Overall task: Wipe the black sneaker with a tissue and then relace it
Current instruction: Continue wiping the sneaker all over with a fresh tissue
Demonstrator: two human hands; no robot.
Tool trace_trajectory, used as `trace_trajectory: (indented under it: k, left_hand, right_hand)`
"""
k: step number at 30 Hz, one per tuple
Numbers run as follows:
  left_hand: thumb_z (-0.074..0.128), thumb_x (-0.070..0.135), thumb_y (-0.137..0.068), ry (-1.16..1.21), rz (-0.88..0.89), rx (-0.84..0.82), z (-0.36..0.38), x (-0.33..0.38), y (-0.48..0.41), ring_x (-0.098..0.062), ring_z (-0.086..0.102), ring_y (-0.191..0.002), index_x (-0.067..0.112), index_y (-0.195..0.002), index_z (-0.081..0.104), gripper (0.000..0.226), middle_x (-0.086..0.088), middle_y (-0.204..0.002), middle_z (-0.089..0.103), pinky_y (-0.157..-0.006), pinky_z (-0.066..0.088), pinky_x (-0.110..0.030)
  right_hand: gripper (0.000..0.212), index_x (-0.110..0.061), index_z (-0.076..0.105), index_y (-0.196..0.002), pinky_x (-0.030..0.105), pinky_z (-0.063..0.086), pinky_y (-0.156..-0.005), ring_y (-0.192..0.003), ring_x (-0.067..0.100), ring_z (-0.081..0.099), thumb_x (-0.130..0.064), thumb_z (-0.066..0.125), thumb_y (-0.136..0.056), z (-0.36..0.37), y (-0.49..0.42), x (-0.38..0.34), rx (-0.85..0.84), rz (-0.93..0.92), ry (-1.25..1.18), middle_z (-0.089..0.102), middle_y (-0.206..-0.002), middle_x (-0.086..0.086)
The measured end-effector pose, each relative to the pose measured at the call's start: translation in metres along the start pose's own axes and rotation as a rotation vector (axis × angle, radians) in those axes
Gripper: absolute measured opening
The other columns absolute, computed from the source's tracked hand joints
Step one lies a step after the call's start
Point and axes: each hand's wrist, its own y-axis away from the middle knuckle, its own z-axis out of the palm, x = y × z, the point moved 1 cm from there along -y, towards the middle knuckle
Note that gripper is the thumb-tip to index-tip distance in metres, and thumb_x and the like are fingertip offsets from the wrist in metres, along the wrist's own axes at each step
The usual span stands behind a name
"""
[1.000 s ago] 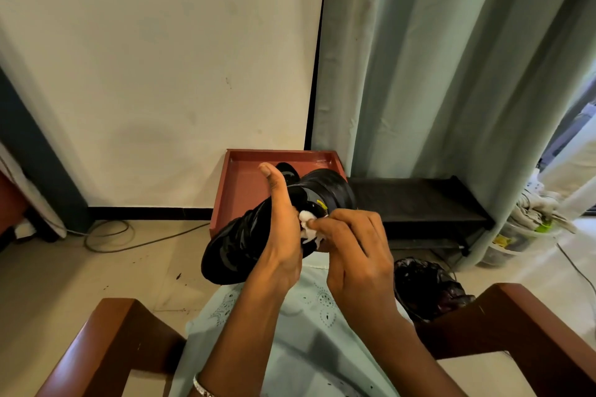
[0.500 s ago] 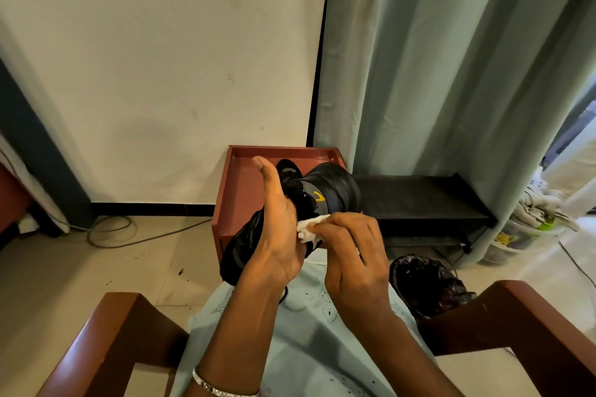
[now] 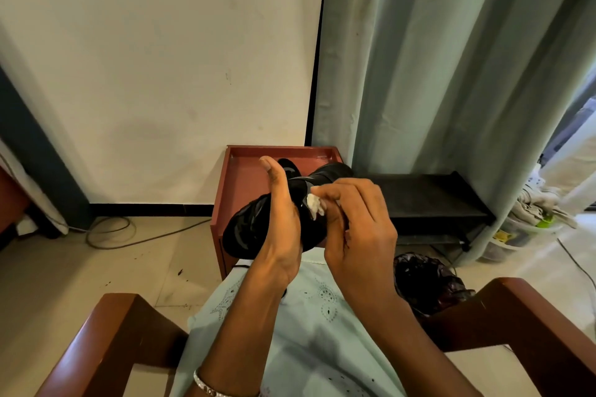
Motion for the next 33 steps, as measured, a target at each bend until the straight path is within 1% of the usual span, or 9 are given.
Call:
trace_trajectory:
  k: [7, 11, 15, 18, 21, 24, 26, 30, 33]
  left_hand:
    - [0.036, 0.104, -0.041, -0.039, -0.014, 0.135, -0.003, 0.002, -0.001, -0.042, 0.047, -0.13, 0.012, -0.154, 0.026, 0.146, -0.029, -0.15, 0.035, -0.111, 0.038, -0.048]
    - [0.019, 0.087, -0.07, -0.082, 0.018, 0.036, 0.007, 0.004, 0.007, -0.024, 0.07, -0.106, 0.006, -0.113, 0.07, 0.105, -0.017, -0.11, 0.073, -0.097, 0.053, -0.042]
    - [0.016, 0.077, -0.075, -0.067, 0.055, -0.04, 0.01, 0.002, 0.008, -0.023, 0.071, -0.094, 0.009, -0.085, 0.073, 0.089, -0.014, -0.093, 0.072, -0.089, 0.056, -0.036]
    - [0.017, 0.085, -0.072, -0.092, 0.031, 0.016, 0.001, -0.002, 0.002, -0.025, 0.071, -0.092, 0.003, -0.092, 0.072, 0.101, -0.016, -0.091, 0.072, -0.088, 0.058, -0.036]
    - [0.028, 0.103, -0.052, -0.12, 0.012, 0.086, -0.002, -0.003, 0.001, -0.029, 0.062, -0.119, 0.006, -0.142, 0.047, 0.134, -0.022, -0.129, 0.061, -0.102, 0.049, -0.047]
    - [0.018, 0.089, -0.065, -0.184, 0.05, 0.021, 0.001, -0.002, 0.005, -0.021, 0.071, -0.087, 0.0, -0.098, 0.068, 0.108, -0.017, -0.089, 0.07, -0.078, 0.058, -0.032]
    - [0.012, 0.078, -0.077, -0.177, 0.073, -0.006, 0.008, -0.002, 0.007, -0.019, 0.073, -0.087, 0.008, -0.08, 0.073, 0.092, -0.011, -0.084, 0.074, -0.076, 0.058, -0.027]
    - [0.004, 0.064, -0.092, -0.147, 0.098, -0.025, 0.012, -0.005, 0.007, -0.013, 0.071, -0.1, 0.013, -0.104, 0.071, 0.085, -0.005, -0.1, 0.077, -0.084, 0.057, -0.023]
    - [0.008, 0.069, -0.084, -0.141, 0.103, -0.064, 0.017, -0.004, 0.009, -0.019, 0.07, -0.104, 0.01, -0.103, 0.069, 0.087, -0.008, -0.102, 0.076, -0.098, 0.053, -0.039]
  right_hand:
    - [0.018, -0.006, 0.071, -0.108, 0.029, 0.056, -0.078, -0.098, 0.016, 0.062, -0.012, 0.064, -0.093, -0.003, 0.023, -0.014, -0.114, 0.074, -0.097, 0.065, -0.107, 0.002]
    - [0.015, -0.006, 0.072, -0.106, 0.029, 0.053, -0.082, -0.096, 0.015, 0.062, -0.007, 0.067, -0.092, -0.004, 0.006, -0.011, -0.07, 0.066, -0.079, 0.066, -0.102, 0.003]
    - [0.014, -0.007, 0.073, -0.104, 0.03, 0.052, -0.084, -0.095, 0.015, 0.061, -0.005, 0.068, -0.091, -0.002, -0.009, -0.008, -0.064, 0.09, -0.039, 0.067, -0.1, 0.002]
    - [0.013, -0.009, 0.072, -0.104, 0.026, 0.051, -0.082, -0.095, 0.013, 0.06, -0.005, 0.068, -0.092, -0.004, 0.0, -0.013, -0.128, 0.113, -0.071, 0.066, -0.101, 0.0]
    - [0.012, -0.008, 0.071, -0.103, 0.022, 0.054, -0.074, -0.09, 0.011, 0.062, -0.008, 0.066, -0.092, -0.006, 0.017, -0.018, -0.158, 0.129, -0.113, 0.066, -0.099, -0.001]
    - [0.013, -0.008, 0.071, -0.103, 0.025, 0.054, -0.077, -0.093, 0.011, 0.06, -0.012, 0.064, -0.094, -0.005, 0.015, -0.012, -0.122, 0.104, -0.056, 0.066, -0.1, 0.0]
    - [0.014, -0.008, 0.072, -0.104, 0.023, 0.05, -0.082, -0.095, 0.012, 0.057, -0.013, 0.064, -0.095, -0.002, 0.005, -0.003, -0.083, 0.084, 0.01, 0.066, -0.1, 0.001]
    - [0.012, -0.013, 0.072, -0.103, 0.022, 0.042, -0.078, -0.091, 0.018, 0.052, -0.014, 0.062, -0.096, 0.003, -0.016, 0.016, -0.114, 0.129, 0.138, 0.065, -0.098, -0.003]
    - [0.014, -0.02, 0.072, -0.102, 0.029, 0.044, -0.079, -0.093, 0.015, 0.05, -0.016, 0.06, -0.097, -0.001, -0.02, 0.023, -0.195, 0.162, 0.112, 0.065, -0.099, -0.009]
